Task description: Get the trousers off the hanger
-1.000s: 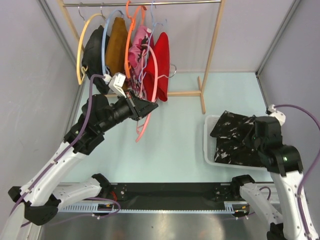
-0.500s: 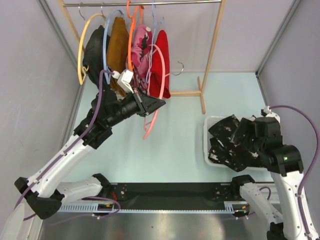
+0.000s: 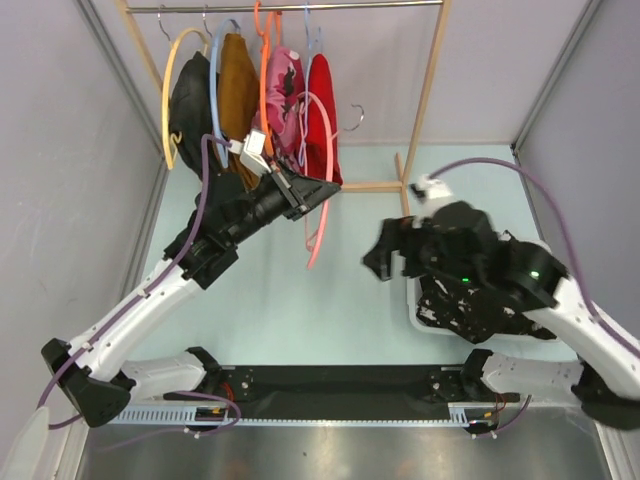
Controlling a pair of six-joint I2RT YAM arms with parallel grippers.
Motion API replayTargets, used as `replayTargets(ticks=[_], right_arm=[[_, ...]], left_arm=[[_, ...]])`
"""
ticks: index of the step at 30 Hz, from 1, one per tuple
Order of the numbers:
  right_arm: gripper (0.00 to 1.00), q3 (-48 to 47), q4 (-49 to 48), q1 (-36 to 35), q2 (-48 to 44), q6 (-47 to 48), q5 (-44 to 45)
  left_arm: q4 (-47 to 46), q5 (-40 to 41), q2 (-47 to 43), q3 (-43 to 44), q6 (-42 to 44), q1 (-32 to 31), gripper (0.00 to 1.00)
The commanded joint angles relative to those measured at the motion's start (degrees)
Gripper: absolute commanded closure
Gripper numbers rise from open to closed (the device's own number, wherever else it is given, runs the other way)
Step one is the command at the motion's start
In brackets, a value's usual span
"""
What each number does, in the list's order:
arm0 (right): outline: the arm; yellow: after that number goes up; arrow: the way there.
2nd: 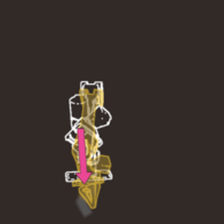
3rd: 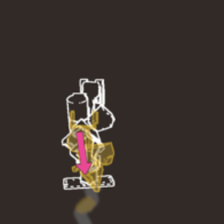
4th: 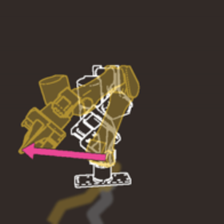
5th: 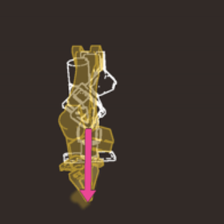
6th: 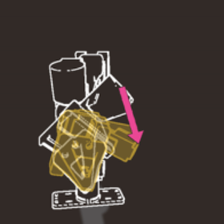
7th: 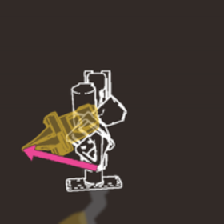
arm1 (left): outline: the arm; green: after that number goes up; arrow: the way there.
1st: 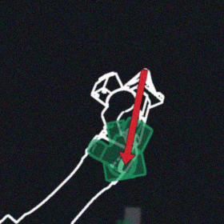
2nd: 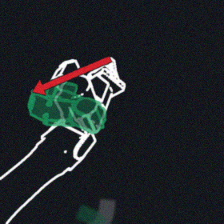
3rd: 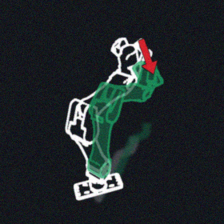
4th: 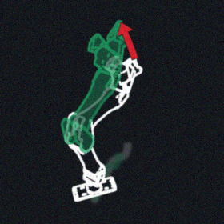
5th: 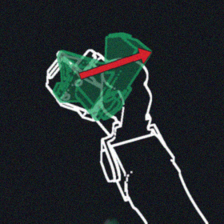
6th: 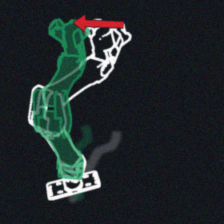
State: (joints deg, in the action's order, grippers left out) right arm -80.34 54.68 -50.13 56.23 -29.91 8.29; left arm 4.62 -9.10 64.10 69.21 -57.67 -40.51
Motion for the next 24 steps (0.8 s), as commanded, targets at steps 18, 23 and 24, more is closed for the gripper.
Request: replayTargets(ticks=[18, 23, 24], right_arm=[[0.47, -0.35, -37.01, -20.01, 12.94, 5.21, 12.88], [0.63, 0.18, -40.17, -22.55, 15.31, 6.36, 18.06], [0.69, -0.08, -40.17, -22.90, 16.01, 5.83, 20.07]], left_arm=[[-12.71, 5.94, -7.49, -7.95, -16.42, -0.88, 1.00], [-12.80, 5.59, -8.11, -8.21, -17.48, -1.06, 1.00], [-12.80, 5.24, -8.37, -8.39, -17.82, -1.06, 1.00]])
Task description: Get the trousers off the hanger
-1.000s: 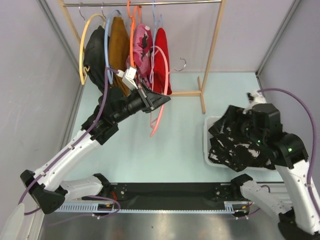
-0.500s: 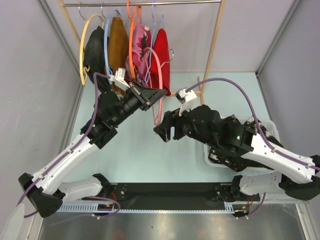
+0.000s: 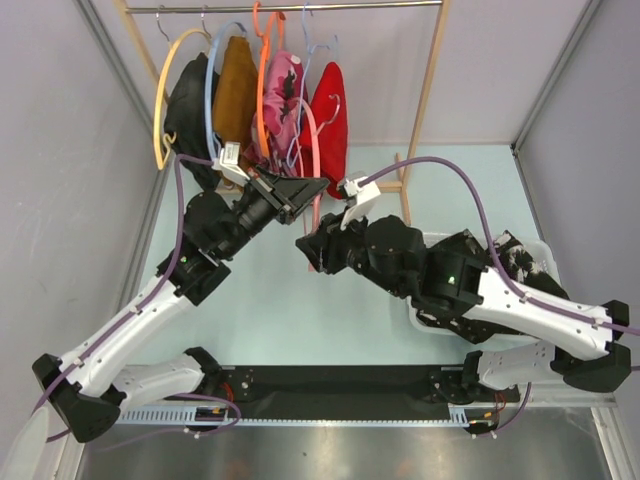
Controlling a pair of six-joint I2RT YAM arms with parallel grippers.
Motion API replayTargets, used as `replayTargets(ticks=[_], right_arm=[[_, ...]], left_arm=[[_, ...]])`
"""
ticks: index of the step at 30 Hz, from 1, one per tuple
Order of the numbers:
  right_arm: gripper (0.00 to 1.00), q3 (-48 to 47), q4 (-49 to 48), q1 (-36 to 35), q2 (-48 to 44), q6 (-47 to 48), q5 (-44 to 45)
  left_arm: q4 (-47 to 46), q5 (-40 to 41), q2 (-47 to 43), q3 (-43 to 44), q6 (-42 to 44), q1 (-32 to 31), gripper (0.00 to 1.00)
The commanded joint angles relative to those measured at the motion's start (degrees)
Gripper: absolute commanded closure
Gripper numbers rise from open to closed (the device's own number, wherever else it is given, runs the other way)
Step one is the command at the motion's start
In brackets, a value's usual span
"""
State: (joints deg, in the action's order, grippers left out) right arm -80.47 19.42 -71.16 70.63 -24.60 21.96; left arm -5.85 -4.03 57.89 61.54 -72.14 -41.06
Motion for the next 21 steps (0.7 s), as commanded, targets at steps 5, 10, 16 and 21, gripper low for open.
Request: replayTargets(ticks=[5, 10, 16, 21], right_arm=[[1.00, 0.83, -4.22, -2.58, 1.62, -2.11, 9.77], [1.00, 1.80, -0.80, -2.94, -2.24, -5.10, 11.53], [1.00, 2.60, 5.62, -3.20, -9.27, -6.77, 10.22], [1.00, 2.16, 13.00, -3.46, -15.60, -7.74, 11.78]], left_arm=[[-2.41, -0.80, -2.96, -0.98, -3.71, -0.60, 1.00], [-3.20, -4.92, -3.57, -1.95, -0.03, -0.60, 0.81], [-2.94, -9.59, -3.75, -2.04, 6.21, -0.51, 0.32], [-1.63, -12.05, -4.71, 0.33, 14.11, -0.43, 0.22]])
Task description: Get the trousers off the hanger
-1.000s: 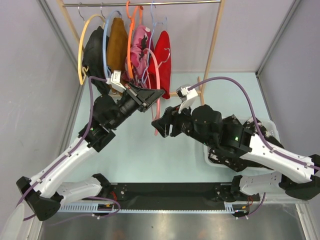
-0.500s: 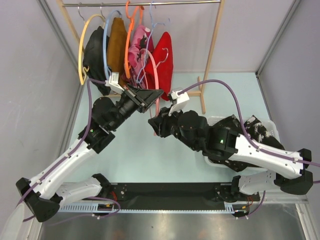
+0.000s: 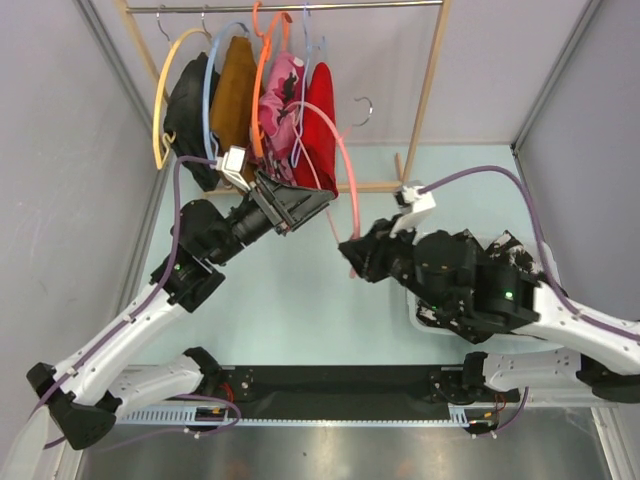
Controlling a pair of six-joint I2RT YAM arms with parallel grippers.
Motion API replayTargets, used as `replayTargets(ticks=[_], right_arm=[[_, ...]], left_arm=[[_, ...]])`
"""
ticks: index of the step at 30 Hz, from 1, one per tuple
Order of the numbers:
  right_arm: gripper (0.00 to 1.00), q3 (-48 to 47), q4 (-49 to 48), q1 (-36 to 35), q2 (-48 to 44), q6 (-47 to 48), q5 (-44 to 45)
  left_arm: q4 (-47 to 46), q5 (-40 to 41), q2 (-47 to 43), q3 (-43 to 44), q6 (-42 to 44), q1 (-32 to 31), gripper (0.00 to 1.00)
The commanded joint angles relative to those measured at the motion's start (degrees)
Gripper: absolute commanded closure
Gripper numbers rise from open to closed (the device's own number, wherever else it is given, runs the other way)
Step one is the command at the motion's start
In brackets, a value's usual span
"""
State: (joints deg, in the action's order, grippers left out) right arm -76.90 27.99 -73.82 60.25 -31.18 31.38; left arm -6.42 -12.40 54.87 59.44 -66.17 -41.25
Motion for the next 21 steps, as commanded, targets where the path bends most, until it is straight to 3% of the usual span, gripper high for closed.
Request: replayTargets(ticks=[1, 7, 12, 21], right_arm=[[1.00, -1.41, 6.18, -0.80, -6.10, -1.16, 2.64], [1.00, -3.25, 11.30, -0.88, -10.50, -0.02, 6.23], [1.00, -6.93, 13.93, -0.71, -7.79, 2.43, 10.72], [1.00, -6.16, 9.39, -0.71, -11.19, 3.67, 9.32]], left_arm=[[-0.62, -3.51, -1.96, 2.78, 9.21, -0.23, 0.22], [5.09, 0.97, -4.51, 5.94, 17.91, -0.23, 0.23], [13.26, 8.08, -6.18, 9.37, 25.56, -0.23, 0.23], [18.80, 12.23, -7.15, 10.70, 31.72, -0.23, 0.23]])
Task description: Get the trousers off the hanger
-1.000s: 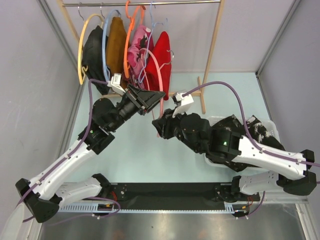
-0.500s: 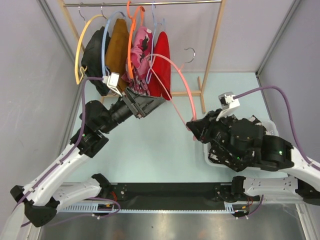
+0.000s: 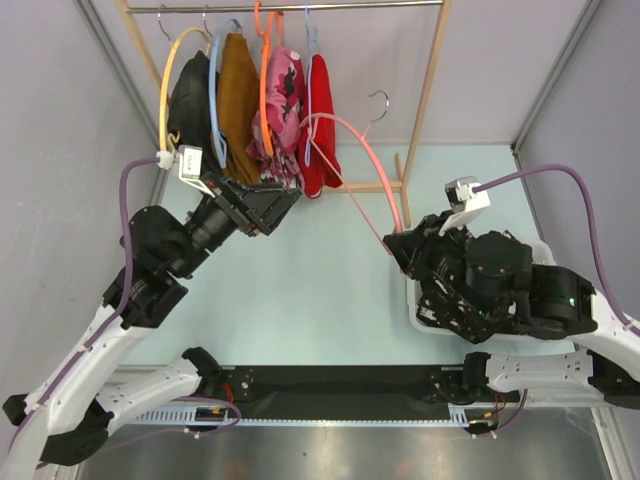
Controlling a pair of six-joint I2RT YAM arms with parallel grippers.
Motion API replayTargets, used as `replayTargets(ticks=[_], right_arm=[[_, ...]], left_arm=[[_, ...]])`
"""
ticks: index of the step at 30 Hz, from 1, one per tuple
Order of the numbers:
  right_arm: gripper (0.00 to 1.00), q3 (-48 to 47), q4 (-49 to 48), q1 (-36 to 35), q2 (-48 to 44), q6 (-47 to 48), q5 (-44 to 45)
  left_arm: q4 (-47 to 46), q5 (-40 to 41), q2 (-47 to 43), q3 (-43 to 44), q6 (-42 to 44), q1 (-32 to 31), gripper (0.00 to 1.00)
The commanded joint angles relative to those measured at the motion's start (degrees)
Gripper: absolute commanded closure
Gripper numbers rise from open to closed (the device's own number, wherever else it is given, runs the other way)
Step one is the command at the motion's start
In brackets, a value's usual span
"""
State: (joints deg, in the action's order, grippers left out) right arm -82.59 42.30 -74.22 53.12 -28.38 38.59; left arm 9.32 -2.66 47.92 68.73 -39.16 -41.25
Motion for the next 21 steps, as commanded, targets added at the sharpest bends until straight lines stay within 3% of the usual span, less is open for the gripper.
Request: replayTargets(ticks=[1, 10, 17, 19, 21], right_arm=[[1.00, 0.57, -6.17, -0.40, -5.30, 0.35, 2.54], [1.00, 9.90, -22.44, -0.40, -13.75, 2.80, 10.18], [1.00, 0.59, -16.04, 0.90, -3.30, 7.37, 17.92], [1.00, -2.47, -13.93, 3.71, 0.22, 7.46, 16.88], [1.00, -3.19, -12.86, 11.61, 1.98, 7.20, 12.15]], left_arm=[[3.16, 2.48, -0.11, 1.32, 4.79, -0.23, 0.23], [3.07, 2.39, 0.07, 0.88, 4.00, -0.23, 0.23], [3.07, 2.48, -0.72, 0.88, 4.62, -0.23, 0.24], [3.07, 2.39, -0.90, 0.71, 4.70, -0.23, 0.24], [3.16, 2.04, -0.90, 0.79, 4.79, -0.23, 0.24]])
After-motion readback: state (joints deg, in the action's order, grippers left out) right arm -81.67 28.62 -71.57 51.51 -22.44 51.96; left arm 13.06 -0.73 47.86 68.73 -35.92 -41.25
